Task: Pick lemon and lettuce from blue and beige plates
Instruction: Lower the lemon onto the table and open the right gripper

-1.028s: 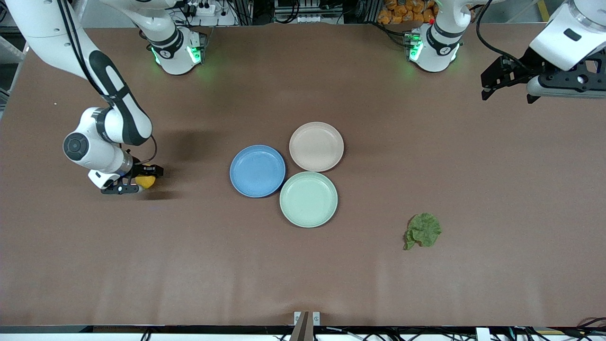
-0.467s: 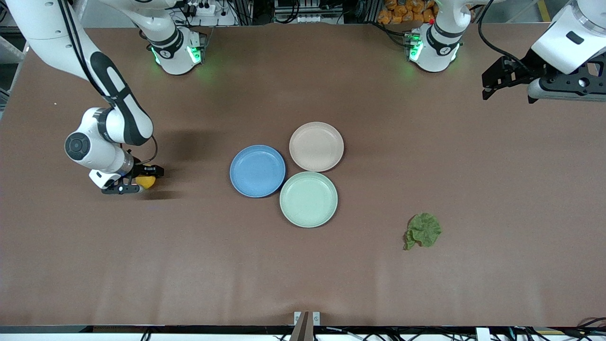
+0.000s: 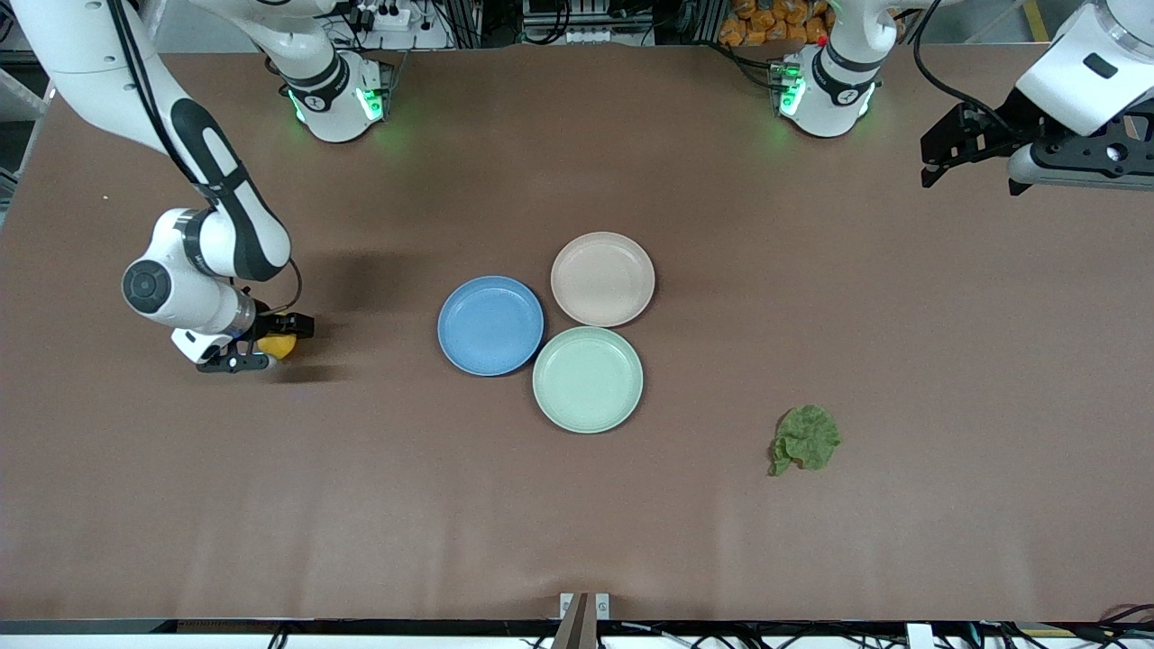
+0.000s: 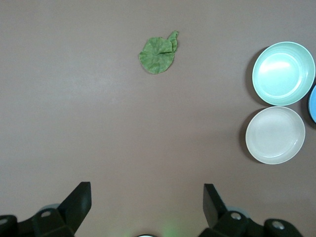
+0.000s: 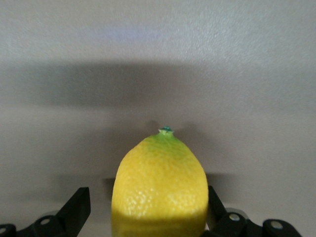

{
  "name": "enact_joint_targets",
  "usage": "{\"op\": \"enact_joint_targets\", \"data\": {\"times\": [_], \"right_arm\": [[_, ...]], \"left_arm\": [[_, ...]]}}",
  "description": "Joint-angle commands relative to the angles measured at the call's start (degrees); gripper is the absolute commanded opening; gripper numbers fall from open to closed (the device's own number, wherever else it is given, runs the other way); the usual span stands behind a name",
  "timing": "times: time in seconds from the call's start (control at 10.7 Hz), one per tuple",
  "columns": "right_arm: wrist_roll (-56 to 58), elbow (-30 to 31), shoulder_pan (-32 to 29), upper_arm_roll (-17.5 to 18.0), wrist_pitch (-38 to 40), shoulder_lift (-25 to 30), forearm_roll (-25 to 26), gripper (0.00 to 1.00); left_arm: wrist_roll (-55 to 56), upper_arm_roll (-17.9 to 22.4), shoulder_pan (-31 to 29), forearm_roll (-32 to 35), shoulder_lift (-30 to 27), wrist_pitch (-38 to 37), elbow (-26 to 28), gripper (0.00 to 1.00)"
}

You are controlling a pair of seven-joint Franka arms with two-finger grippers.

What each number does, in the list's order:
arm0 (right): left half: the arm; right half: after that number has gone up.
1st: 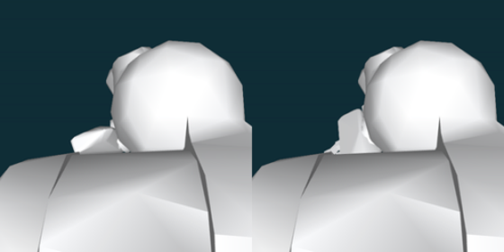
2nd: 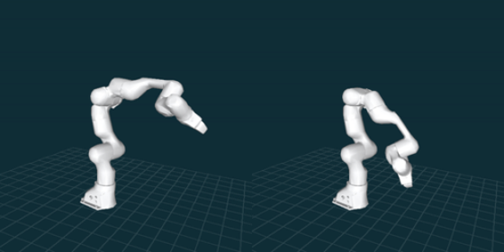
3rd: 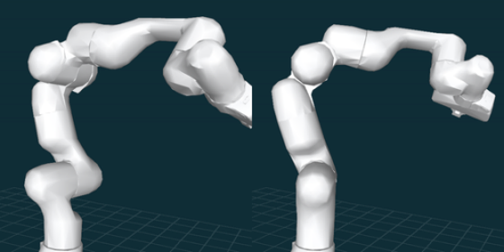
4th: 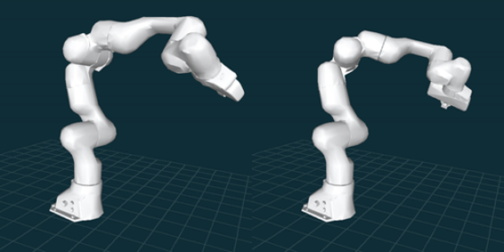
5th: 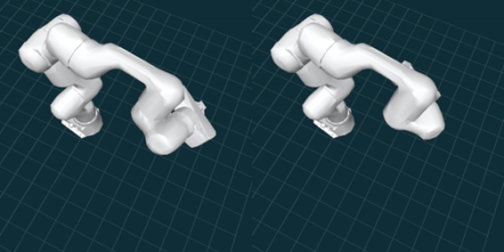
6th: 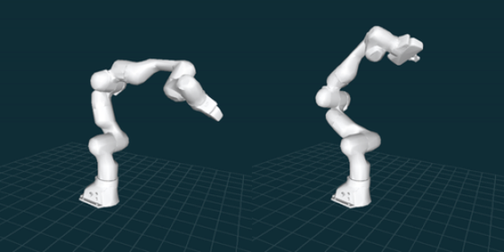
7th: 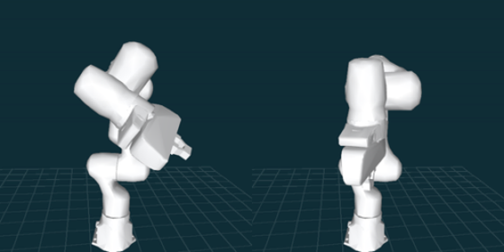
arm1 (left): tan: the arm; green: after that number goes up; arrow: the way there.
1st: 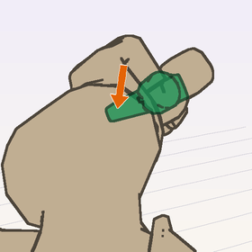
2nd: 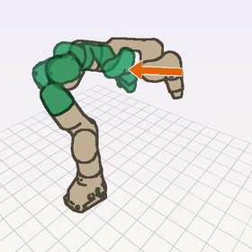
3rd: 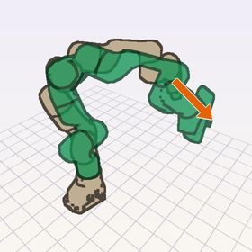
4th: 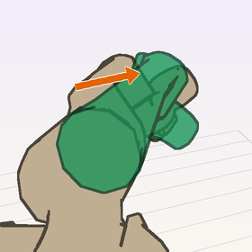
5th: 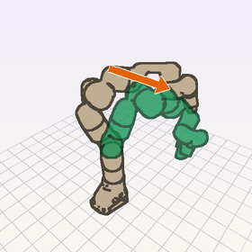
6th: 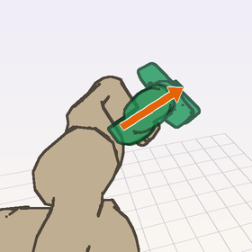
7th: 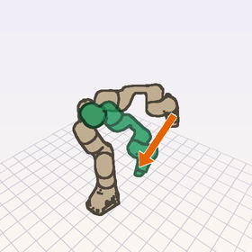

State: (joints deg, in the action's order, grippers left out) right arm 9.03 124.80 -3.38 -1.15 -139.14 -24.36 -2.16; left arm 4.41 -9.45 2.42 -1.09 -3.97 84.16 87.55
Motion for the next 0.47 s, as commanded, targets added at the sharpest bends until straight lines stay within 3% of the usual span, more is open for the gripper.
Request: {"op": "enact_joint_targets", "data": {"times": [0.0, 0.19, 0.37], "right_arm": [[-0.5, -4.6, 0.2, 0.1, 7.9, 1.6, -0.2, 1.00], [-0.5, -7.3, 0.1, 0.1, 12.5, 3.0, -0.2, 1.00], [-0.4, -13.3, 0.1, 0.0, 22.8, 4.1, -0.2, 1.00]], "left_arm": [[-2.1, 0.0, -0.5, -0.8, 0.8, -1.5, -1.8, 1.00], [-2.1, 0.0, -0.4, -0.8, 1.5, -1.5, -2.3, 1.00], [-2.0, 0.0, -0.5, -0.8, 2.0, -1.4, -2.7, 1.00]]}}
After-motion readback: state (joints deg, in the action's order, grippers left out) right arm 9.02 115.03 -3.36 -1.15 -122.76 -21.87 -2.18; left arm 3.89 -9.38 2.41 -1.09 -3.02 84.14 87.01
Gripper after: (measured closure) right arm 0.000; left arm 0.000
